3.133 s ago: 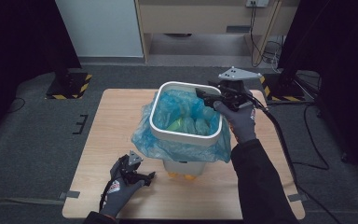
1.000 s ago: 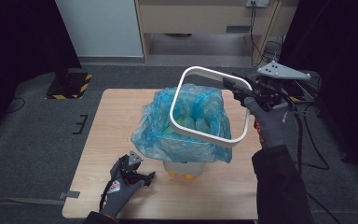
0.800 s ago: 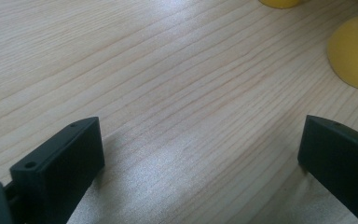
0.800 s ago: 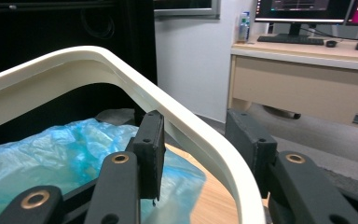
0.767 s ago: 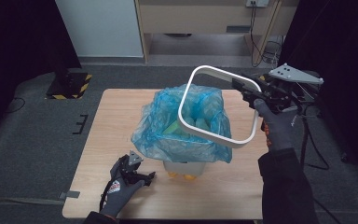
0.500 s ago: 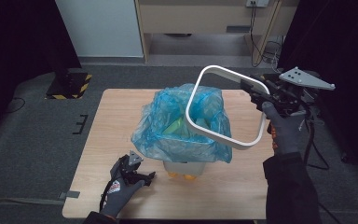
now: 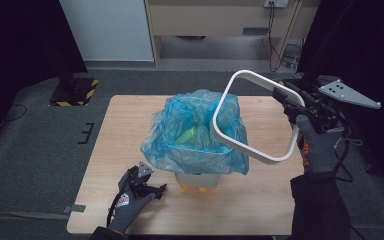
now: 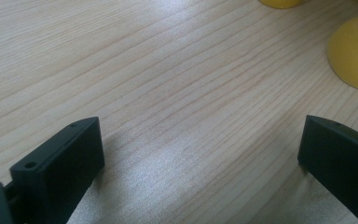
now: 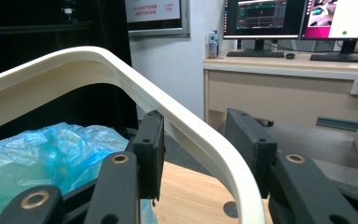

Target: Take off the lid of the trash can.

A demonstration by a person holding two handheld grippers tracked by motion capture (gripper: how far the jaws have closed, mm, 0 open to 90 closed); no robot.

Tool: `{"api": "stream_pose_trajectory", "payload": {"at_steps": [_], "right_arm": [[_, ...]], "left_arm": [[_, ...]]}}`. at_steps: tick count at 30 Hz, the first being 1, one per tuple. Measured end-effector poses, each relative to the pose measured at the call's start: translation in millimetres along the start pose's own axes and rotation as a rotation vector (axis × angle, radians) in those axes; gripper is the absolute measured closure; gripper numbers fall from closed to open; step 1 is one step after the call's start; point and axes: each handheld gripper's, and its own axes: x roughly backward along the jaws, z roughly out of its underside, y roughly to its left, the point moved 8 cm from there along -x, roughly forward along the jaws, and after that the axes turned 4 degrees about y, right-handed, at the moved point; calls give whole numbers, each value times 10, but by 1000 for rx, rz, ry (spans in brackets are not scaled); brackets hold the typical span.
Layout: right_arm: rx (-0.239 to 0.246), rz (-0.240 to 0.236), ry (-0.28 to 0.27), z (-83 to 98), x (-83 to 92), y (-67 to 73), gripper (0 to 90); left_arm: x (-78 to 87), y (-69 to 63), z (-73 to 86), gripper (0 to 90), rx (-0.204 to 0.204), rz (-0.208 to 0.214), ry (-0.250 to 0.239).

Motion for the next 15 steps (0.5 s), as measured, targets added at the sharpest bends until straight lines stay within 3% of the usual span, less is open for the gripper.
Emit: {"api": "stream_pose_trajectory", "payload": {"at_steps": [15], "right_arm": [[-39, 32, -26, 159, 205, -207, 583]], "left_arm": [[-1, -3, -1, 0, -5, -2, 4]]}}
